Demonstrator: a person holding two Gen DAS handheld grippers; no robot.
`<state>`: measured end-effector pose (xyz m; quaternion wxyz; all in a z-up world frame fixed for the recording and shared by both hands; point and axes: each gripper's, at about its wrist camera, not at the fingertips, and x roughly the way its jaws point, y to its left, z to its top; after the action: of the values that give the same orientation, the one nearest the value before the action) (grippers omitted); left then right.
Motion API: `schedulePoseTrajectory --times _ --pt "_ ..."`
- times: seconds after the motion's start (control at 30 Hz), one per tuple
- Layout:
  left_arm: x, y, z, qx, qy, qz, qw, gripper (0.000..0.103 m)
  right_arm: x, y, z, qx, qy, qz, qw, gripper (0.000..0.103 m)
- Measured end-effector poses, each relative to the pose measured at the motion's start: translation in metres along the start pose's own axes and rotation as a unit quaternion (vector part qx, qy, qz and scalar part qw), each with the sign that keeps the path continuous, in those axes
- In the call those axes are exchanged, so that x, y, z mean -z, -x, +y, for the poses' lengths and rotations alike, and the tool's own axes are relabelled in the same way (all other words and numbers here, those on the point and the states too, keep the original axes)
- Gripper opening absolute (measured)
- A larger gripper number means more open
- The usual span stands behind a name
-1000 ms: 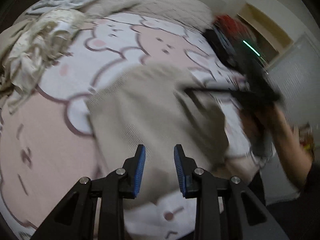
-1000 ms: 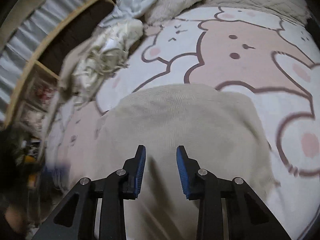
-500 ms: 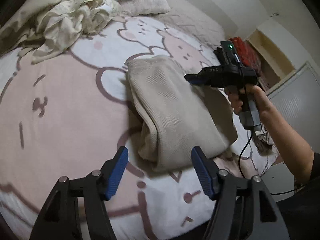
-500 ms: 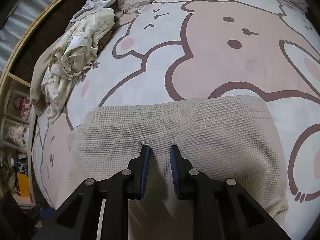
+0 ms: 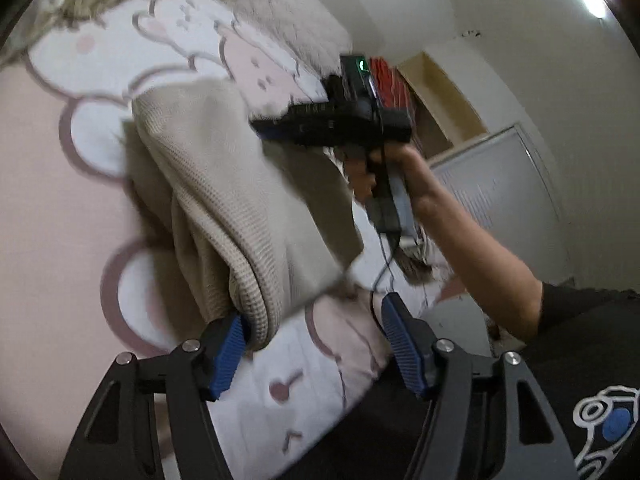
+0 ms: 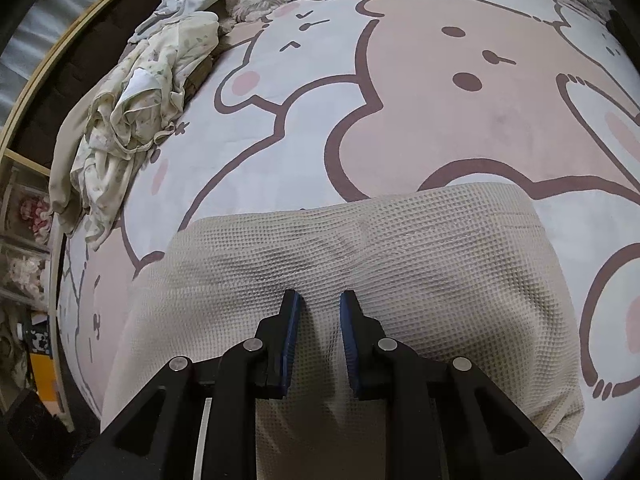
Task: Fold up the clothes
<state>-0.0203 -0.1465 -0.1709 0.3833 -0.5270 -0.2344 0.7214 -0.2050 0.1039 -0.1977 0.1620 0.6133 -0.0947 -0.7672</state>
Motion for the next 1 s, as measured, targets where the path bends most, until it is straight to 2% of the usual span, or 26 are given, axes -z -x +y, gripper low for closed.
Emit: schedulePoseTrajectory --times 0.07,0.13,0.23,0.33,0.37,0.47,0.5,0.57,0.67,0.8,0.83,0.87,0.93,1.0 --pt "0.004 -0.007 0.007 -0.025 0.003 0.026 0.9993 0.063 -0.001 -0.001 0.003 0.005 0.004 0.0 1.0 0.02" --pt "0.003 -0.012 0.014 -0.049 0.001 0.039 0.9981 0.053 -0.001 -0.002 0.006 0.012 0.011 -0.002 1.0 0.02" --pt "-0.004 0.003 0.014 -0.089 0.006 0.026 0.9956 0.053 -0.002 -0.002 0.007 0.018 0.016 -0.003 1.0 0.019" --pt "-0.005 0.024 0.01 -0.167 -0.002 0.007 0.9859 0.054 -0.004 -0.003 0.004 0.014 0.014 -0.002 1.0 0.02" --pt "-0.006 0.034 0.006 -0.177 0.003 -0.004 0.9842 0.054 -0.005 -0.002 0.003 0.011 0.012 0.0 1.0 0.02" --pt "-0.008 0.039 -0.027 -0.154 -0.019 -0.033 0.9874 0.054 -0.004 0.02 0.005 -0.005 0.013 -0.011 1.0 0.02" --pt "-0.009 0.039 -0.039 -0.144 -0.029 -0.041 0.9883 0.054 0.002 0.038 0.005 -0.022 0.018 -0.031 0.999 0.02" --pt "-0.01 0.035 -0.055 -0.135 -0.042 -0.052 0.9886 0.054 0.019 0.068 0.004 -0.044 0.04 -0.067 0.996 0.02" --pt "-0.013 0.006 -0.045 -0.167 -0.035 -0.039 0.9846 0.054 0.061 0.094 0.004 -0.015 0.078 -0.091 0.993 0.02" --pt "-0.017 -0.032 -0.032 -0.209 -0.026 -0.022 0.9773 0.054 0.127 0.083 0.021 -0.001 0.154 -0.08 0.985 0.02" --pt "-0.018 -0.041 -0.029 -0.22 -0.024 -0.018 0.9751 0.051 0.143 0.074 0.026 0.002 0.179 -0.073 0.981 0.02" --pt "-0.019 -0.051 -0.026 -0.23 -0.022 -0.014 0.9729 0.04 0.157 0.062 0.029 0.022 0.199 -0.065 0.978 0.02" --pt "-0.02 -0.055 -0.022 -0.234 -0.022 -0.012 0.9719 0.031 0.176 0.047 0.02 0.061 0.211 -0.065 0.973 0.02" --pt "-0.02 -0.054 -0.018 -0.233 -0.023 -0.013 0.9722 0.031 0.181 0.055 0.002 0.042 0.18 -0.082 0.979 0.019"
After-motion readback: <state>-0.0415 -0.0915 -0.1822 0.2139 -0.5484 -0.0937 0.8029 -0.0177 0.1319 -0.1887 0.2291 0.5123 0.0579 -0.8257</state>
